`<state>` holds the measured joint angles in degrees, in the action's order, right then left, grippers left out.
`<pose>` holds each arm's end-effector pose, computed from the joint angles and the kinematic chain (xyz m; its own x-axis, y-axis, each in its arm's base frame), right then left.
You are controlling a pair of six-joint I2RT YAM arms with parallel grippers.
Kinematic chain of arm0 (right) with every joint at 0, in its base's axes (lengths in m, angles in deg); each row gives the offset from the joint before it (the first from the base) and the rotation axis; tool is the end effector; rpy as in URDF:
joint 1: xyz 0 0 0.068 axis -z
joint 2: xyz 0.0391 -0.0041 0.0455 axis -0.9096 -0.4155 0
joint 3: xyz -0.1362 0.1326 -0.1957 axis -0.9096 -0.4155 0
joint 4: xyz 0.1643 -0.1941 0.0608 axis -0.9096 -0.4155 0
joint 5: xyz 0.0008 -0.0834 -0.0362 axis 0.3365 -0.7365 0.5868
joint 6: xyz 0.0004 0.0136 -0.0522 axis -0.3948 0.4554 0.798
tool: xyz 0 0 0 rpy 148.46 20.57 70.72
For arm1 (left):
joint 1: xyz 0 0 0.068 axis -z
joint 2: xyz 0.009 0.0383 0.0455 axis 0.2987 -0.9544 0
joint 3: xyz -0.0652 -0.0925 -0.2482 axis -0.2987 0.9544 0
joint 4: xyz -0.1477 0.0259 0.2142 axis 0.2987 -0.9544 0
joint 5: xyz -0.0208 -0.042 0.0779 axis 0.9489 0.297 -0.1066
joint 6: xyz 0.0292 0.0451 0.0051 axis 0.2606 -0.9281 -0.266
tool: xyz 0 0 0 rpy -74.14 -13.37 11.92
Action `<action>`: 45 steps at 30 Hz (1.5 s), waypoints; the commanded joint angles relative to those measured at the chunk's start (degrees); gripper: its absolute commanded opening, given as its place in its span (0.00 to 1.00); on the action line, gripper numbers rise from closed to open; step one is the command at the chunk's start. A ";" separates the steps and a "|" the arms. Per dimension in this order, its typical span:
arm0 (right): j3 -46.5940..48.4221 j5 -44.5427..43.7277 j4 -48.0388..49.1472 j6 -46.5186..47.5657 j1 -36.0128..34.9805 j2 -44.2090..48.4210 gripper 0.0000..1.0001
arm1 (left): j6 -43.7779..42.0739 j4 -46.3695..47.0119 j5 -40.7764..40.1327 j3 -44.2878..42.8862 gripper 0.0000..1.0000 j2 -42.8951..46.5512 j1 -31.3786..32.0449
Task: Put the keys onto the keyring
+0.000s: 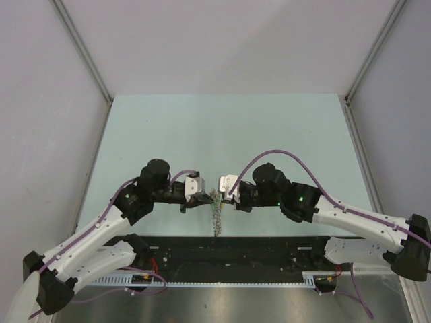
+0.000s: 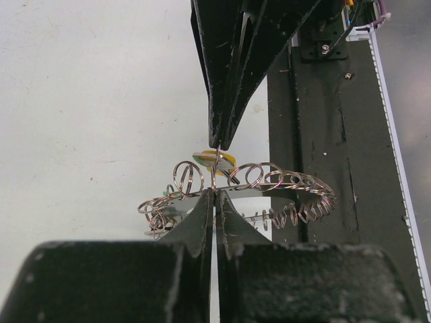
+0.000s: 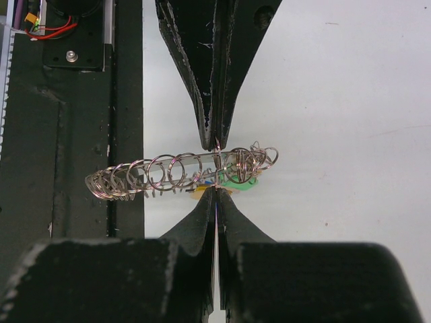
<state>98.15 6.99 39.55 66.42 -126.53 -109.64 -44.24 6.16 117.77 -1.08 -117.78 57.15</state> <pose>0.1093 0.2188 0.3095 0.2196 -0.4479 -0.8667 -0.9618 0.0494 -0.2693 0.1250 -0.1357 0.2866 0.0661 0.3304 -0.9415 0.9959 0.0363 0.0827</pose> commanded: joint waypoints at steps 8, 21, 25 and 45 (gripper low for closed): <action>2.67 -0.52 1.25 0.12 0.26 0.54 0.00 | -0.86 2.44 2.85 -0.79 0.00 0.40 0.31; 2.59 -1.13 1.43 0.12 0.17 0.36 0.00 | -0.86 2.35 3.12 -0.79 0.00 0.40 0.31; 2.67 -1.48 1.43 0.12 0.17 0.10 0.00 | -0.78 2.35 3.12 -0.88 0.00 0.39 0.40; 2.59 1.15 1.16 0.74 -0.09 0.45 0.00 | -0.42 2.44 2.68 -0.88 0.00 -0.04 0.40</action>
<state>98.15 7.25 39.55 66.71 -126.46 -109.66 -44.22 6.16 118.21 -1.08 -118.10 57.17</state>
